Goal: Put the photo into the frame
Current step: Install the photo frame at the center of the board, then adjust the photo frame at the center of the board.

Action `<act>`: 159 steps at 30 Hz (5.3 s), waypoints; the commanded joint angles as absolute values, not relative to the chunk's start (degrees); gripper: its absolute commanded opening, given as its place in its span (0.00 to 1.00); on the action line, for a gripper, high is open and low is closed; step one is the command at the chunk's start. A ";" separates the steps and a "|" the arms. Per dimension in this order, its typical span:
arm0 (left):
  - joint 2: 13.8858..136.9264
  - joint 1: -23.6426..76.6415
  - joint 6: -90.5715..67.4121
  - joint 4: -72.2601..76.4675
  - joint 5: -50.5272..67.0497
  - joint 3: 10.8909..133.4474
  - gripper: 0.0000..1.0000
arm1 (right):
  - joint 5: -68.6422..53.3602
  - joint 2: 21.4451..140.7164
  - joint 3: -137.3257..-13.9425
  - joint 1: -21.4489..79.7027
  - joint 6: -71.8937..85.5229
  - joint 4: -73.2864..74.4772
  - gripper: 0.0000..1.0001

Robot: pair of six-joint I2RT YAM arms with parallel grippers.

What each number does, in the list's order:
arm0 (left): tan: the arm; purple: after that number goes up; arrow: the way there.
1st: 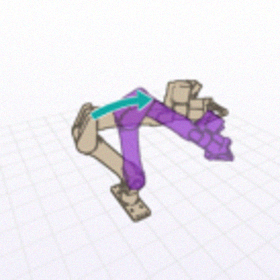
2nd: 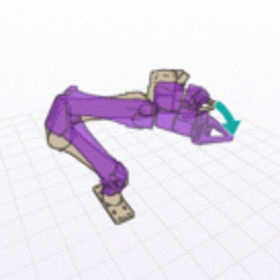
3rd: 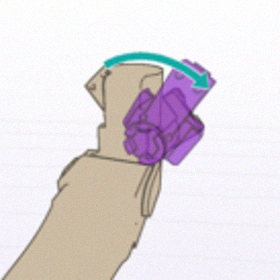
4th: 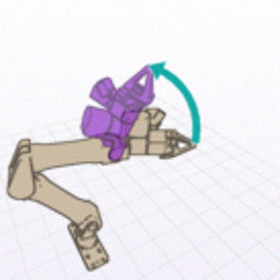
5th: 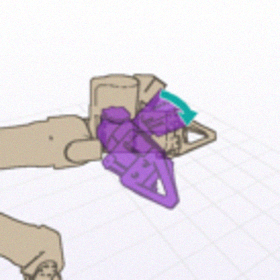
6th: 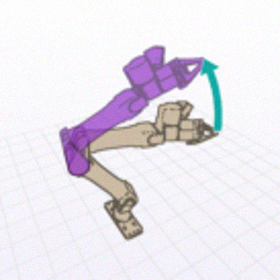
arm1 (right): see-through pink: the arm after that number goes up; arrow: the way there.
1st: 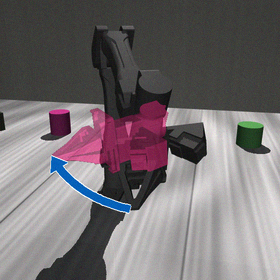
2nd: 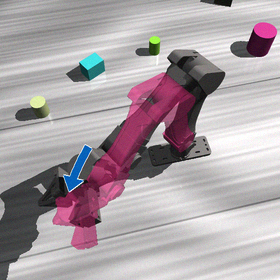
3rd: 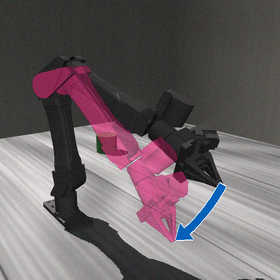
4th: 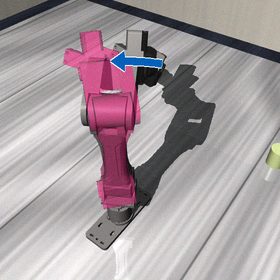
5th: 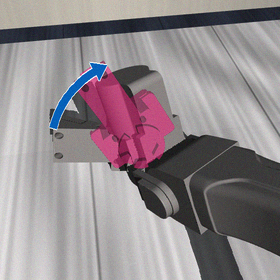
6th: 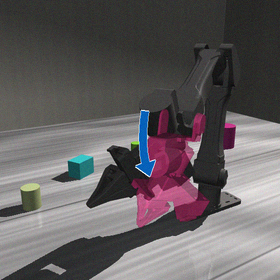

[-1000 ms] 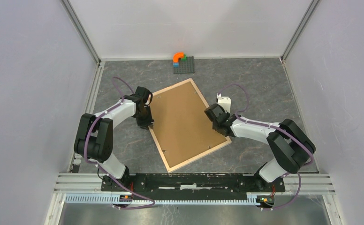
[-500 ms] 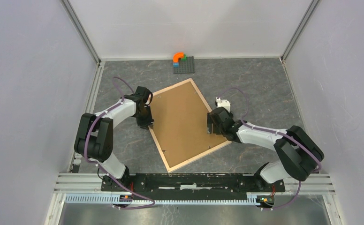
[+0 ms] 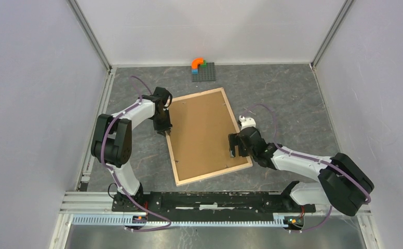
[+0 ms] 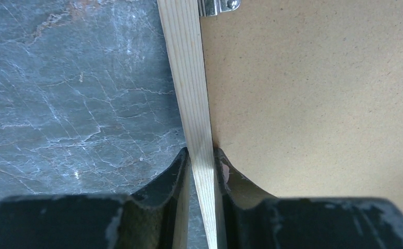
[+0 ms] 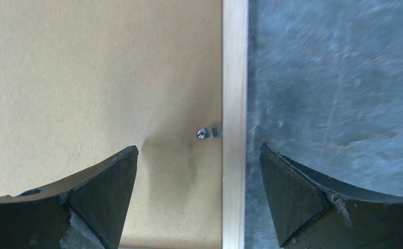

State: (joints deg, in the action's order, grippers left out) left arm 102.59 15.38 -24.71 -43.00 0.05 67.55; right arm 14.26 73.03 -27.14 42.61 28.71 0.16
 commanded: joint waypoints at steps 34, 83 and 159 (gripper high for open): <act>106.25 16.50 -21.14 -42.85 0.27 71.56 0.02 | 17.83 112.64 -72.62 29.19 28.97 2.06 0.78; 124.73 16.52 -19.63 -50.90 -2.89 104.34 0.51 | 7.55 80.19 -28.61 44.46 42.35 -12.07 0.73; 83.94 22.93 -39.61 -33.33 -3.96 44.66 0.03 | 17.59 107.17 -65.25 27.23 29.52 8.07 0.85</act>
